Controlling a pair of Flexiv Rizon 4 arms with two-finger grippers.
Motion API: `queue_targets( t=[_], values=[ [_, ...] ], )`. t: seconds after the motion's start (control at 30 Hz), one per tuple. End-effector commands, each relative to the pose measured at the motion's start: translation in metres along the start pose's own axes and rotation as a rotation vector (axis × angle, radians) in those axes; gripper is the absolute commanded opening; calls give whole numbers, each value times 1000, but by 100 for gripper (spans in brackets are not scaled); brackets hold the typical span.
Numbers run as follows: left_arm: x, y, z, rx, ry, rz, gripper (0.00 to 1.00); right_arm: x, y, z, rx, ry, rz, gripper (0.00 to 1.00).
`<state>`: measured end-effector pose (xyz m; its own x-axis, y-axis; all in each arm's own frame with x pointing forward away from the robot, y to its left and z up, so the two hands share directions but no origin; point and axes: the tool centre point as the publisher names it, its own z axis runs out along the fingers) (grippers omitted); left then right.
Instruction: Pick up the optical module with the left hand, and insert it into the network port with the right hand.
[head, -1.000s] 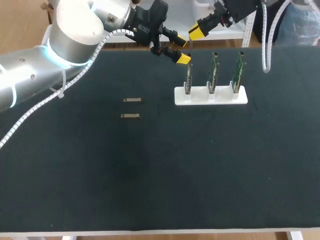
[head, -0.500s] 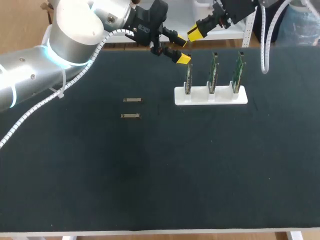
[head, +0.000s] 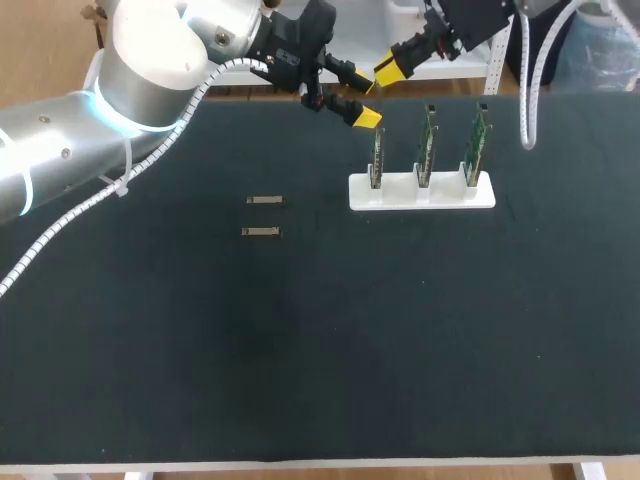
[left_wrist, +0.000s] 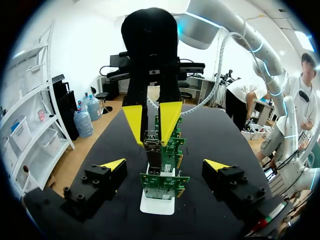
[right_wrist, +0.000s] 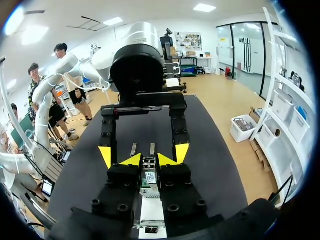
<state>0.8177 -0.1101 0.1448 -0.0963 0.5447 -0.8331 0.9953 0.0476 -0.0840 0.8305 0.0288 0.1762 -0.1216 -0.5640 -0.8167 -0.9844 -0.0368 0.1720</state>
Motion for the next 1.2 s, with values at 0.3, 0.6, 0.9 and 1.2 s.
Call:
queue_targets(
  t=[0.3, 0.6, 0.9, 1.2],
  values=[
    [0, 0, 0, -1, 0, 1, 100, 1, -14, -1, -318, 9, -8, 0],
    [0, 0, 0, -1, 0, 1, 100, 2, -13, 1, -337, 5, -3, 0],
    [0, 0, 0, -1, 0, 1, 100, 4, -8, 3, -349, 8, 4, 0],
    [0, 0, 0, -1, 0, 1, 100, 5, -8, 4, -344, 7, 10, 0]
  ],
)
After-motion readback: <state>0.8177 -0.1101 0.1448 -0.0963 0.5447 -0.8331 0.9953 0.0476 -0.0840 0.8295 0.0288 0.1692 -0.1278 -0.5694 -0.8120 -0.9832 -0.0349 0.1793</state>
